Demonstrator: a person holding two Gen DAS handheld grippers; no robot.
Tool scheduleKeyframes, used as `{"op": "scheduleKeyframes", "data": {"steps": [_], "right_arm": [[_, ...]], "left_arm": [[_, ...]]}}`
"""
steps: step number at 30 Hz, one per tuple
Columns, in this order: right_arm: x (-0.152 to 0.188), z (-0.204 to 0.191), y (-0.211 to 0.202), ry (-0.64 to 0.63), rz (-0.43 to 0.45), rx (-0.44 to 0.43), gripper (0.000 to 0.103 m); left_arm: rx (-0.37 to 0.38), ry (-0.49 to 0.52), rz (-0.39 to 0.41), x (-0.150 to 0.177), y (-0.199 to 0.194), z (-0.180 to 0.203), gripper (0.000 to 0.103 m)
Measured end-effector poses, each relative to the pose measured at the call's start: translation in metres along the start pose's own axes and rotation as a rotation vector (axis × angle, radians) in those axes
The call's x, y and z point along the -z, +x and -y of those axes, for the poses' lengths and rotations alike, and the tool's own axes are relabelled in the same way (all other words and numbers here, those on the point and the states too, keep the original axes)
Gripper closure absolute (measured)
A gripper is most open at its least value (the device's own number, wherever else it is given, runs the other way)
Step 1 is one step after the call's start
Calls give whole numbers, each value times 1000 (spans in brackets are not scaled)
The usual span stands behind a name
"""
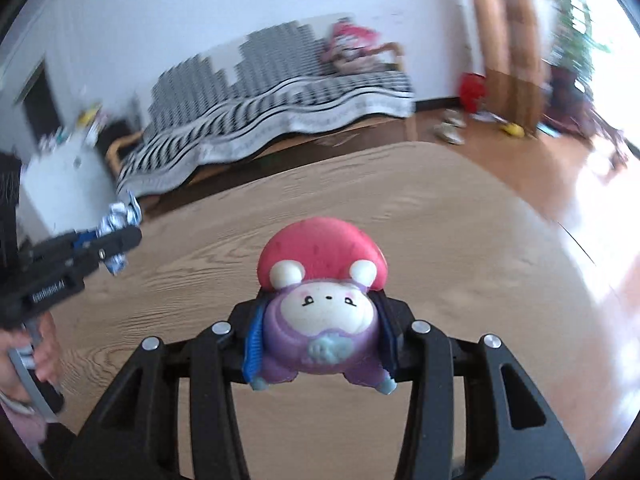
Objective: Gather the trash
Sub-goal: 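Carry the toy and foil with both tools over the bin, then open both tools to drop the toy and foil into the bin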
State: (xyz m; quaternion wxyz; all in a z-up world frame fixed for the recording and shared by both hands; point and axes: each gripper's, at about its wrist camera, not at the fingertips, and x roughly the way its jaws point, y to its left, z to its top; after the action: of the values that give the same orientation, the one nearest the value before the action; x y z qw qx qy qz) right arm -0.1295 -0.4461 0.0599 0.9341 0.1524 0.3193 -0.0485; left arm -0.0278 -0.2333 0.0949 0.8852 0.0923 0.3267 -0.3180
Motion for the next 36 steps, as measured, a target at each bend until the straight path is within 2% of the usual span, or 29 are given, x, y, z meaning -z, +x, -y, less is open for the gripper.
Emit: {"op": "scheduleKeyframes", "data": {"steps": [3, 7, 11, 13, 17, 18, 21, 24, 27, 34, 35, 36], "right_arm": [[17, 54, -46, 89, 6, 38, 58], [54, 121, -93, 197, -1, 98, 58], [107, 163, -112, 247, -59, 159, 56], [148, 185, -107, 292, -129, 180, 56], [222, 218, -88, 443, -261, 199, 56], [234, 221, -86, 470, -277, 199, 56], [257, 225, -80, 477, -321, 214, 56], [264, 231, -76, 502, -340, 202, 56], [258, 230, -68, 504, -345, 198, 55], [249, 232, -58, 527, -356, 197, 52], [248, 234, -57, 542, -358, 186, 50], [247, 237, -57, 556, -361, 169, 47]], "left_arm": [[112, 14, -24, 1, 6, 67, 70], [236, 59, -108, 20, 20, 158, 69], [284, 102, -211, 54, 37, 224, 69], [309, 121, -314, 84, 57, 255, 69], [337, 120, -479, 145, 95, 281, 69], [352, 161, -522, 166, 105, 291, 69], [358, 213, -599, 190, 121, 300, 69], [366, 217, -566, 188, 118, 302, 69], [359, 227, -584, 190, 123, 302, 69], [373, 231, -573, 193, 117, 297, 68], [377, 228, -576, 193, 118, 298, 64], [377, 226, -579, 193, 117, 298, 52]]}}
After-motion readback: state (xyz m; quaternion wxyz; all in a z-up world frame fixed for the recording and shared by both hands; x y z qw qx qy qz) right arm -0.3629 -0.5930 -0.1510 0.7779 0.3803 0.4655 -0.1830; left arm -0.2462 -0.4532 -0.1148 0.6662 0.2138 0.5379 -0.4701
